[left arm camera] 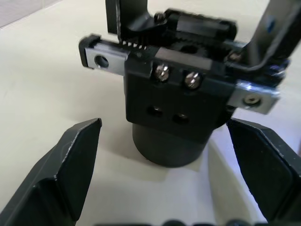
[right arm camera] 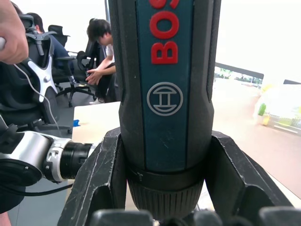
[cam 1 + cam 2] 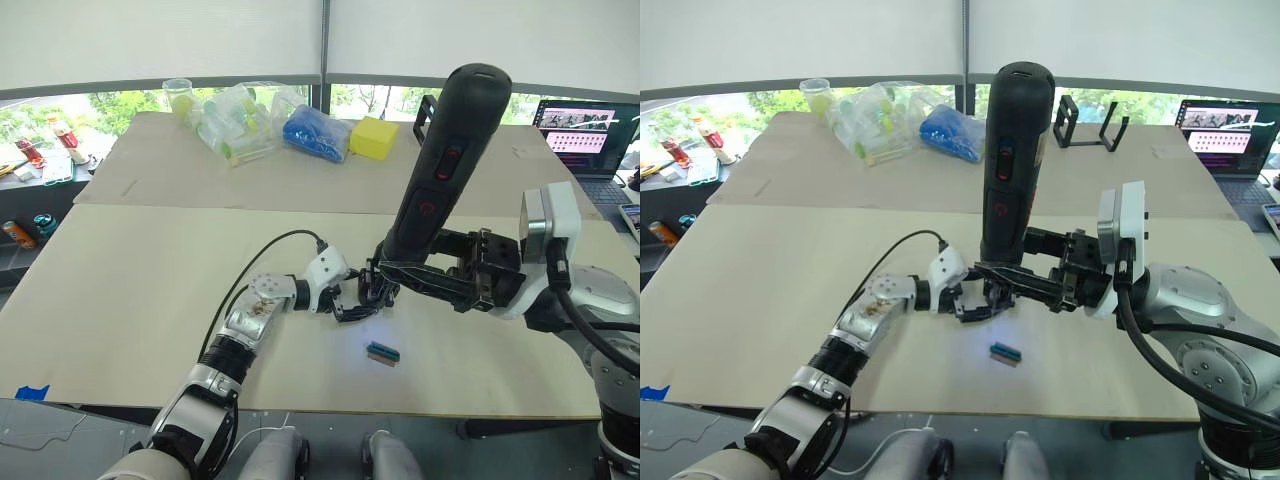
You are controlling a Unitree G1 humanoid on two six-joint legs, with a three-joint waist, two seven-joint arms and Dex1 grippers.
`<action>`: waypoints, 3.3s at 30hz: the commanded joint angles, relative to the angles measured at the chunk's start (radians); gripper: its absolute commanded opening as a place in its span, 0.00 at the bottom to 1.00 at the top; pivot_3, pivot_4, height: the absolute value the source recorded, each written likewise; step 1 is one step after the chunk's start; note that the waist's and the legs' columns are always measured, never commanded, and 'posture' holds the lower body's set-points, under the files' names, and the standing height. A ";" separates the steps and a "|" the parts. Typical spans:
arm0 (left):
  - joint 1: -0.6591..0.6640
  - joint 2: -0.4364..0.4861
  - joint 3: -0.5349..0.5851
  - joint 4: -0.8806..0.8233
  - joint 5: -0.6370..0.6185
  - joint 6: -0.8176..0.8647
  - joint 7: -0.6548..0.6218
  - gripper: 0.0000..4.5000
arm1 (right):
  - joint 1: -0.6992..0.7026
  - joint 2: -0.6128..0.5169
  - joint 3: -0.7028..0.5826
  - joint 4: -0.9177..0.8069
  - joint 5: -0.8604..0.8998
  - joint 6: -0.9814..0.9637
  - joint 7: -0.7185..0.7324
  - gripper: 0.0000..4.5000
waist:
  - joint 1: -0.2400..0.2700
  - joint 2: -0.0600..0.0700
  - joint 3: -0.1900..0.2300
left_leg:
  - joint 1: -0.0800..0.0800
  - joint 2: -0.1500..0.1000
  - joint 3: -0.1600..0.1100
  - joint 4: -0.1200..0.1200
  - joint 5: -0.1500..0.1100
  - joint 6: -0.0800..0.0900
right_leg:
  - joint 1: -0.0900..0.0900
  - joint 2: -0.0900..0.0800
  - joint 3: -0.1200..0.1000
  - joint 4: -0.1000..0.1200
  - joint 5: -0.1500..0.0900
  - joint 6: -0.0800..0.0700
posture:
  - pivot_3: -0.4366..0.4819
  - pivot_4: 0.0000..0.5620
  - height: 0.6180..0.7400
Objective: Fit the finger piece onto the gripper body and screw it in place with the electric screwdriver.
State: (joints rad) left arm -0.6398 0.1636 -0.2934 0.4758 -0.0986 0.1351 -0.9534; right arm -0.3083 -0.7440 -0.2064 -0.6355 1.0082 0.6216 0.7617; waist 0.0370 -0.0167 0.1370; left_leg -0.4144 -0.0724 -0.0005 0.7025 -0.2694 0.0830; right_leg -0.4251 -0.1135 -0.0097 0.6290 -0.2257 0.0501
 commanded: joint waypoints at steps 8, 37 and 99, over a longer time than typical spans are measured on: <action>-0.086 -0.029 0.008 0.152 -0.014 -0.164 -0.135 0.51 | -0.010 -0.024 -0.026 -0.042 0.024 -0.008 0.002 0.43 | 0.002 0.000 0.000 | 0.000 0.000 0.000 0.000 0.000 0.000 | 0.000 -0.001 0.000 0.000 0.000 0.000 | 0.48 0.27 1.00; -0.033 0.040 0.072 0.117 0.030 -0.189 -0.229 1.00 | 0.007 -0.023 -0.009 -0.064 0.052 -0.010 -0.004 0.43 | -0.001 -0.001 0.000 | -0.001 0.000 0.000 0.001 -0.001 0.002 | 0.000 0.000 0.000 0.000 0.000 0.000 | 0.48 0.27 1.00; -0.042 -0.073 0.019 0.129 0.057 -0.188 -0.047 0.51 | -0.190 0.102 0.157 0.088 -0.297 -0.061 0.023 0.43 | 0.001 -0.001 0.000 | -0.001 0.000 0.000 0.001 -0.001 0.001 | -0.001 0.000 -0.001 0.000 0.000 0.000 | 0.48 0.27 1.00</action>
State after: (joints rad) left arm -0.6849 0.0930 -0.2736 0.6431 -0.0363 -0.0421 -1.0006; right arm -0.4917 -0.6489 -0.0244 -0.5212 0.7108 0.6088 0.7819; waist 0.0377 -0.0173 0.1374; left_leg -0.4155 -0.0727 -0.0002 0.7036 -0.2705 0.0844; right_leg -0.4261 -0.1138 -0.0105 0.6290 -0.2256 0.0501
